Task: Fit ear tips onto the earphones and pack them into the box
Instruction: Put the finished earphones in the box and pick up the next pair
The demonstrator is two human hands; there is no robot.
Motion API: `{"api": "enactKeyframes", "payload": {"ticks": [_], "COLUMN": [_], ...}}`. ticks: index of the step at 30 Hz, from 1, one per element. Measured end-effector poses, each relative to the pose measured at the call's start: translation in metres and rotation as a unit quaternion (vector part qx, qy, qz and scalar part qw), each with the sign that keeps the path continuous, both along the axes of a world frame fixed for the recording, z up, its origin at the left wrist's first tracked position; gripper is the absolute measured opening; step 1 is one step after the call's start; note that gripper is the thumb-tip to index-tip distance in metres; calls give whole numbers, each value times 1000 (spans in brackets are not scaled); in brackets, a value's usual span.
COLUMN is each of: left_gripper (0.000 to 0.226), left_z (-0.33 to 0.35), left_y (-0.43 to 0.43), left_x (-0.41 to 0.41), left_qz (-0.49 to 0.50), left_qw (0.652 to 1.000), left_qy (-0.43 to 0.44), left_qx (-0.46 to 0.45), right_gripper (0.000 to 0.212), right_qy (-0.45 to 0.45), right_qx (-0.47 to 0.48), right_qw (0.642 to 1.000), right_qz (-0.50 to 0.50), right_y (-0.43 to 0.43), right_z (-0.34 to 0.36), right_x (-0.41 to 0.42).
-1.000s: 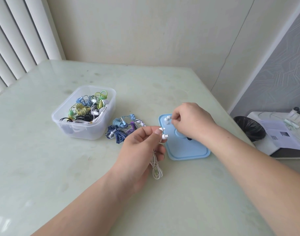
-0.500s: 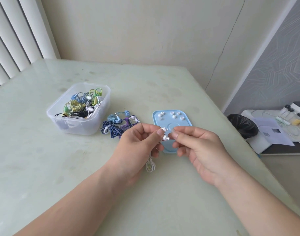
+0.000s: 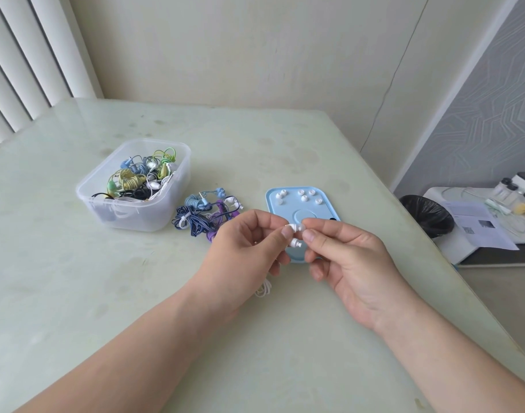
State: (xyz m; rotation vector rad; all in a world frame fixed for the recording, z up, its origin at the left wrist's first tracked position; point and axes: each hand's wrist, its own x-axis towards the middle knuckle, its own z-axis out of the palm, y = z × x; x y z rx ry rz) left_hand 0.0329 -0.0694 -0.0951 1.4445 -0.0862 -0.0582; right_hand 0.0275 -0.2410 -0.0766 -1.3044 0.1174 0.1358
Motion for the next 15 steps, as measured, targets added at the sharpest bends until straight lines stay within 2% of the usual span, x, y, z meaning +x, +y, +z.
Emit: {"api": "enactKeyframes", "payload": {"ticks": [4, 15], "left_gripper": [14, 14], "left_z": [0, -1], "left_y": [-1, -1], "left_x": [-1, -1], "left_qz": [5, 20], "left_qw": [1000, 999], "left_qy": [-3, 0], "left_qx": [-10, -32], "right_gripper": [20, 25], "right_qy": [-4, -33], "right_qx": [1, -17], "right_qw": [1000, 999], "right_qz": [-3, -6], "right_y": [0, 5], "right_z": [-3, -5], "right_x": [-1, -6]}}
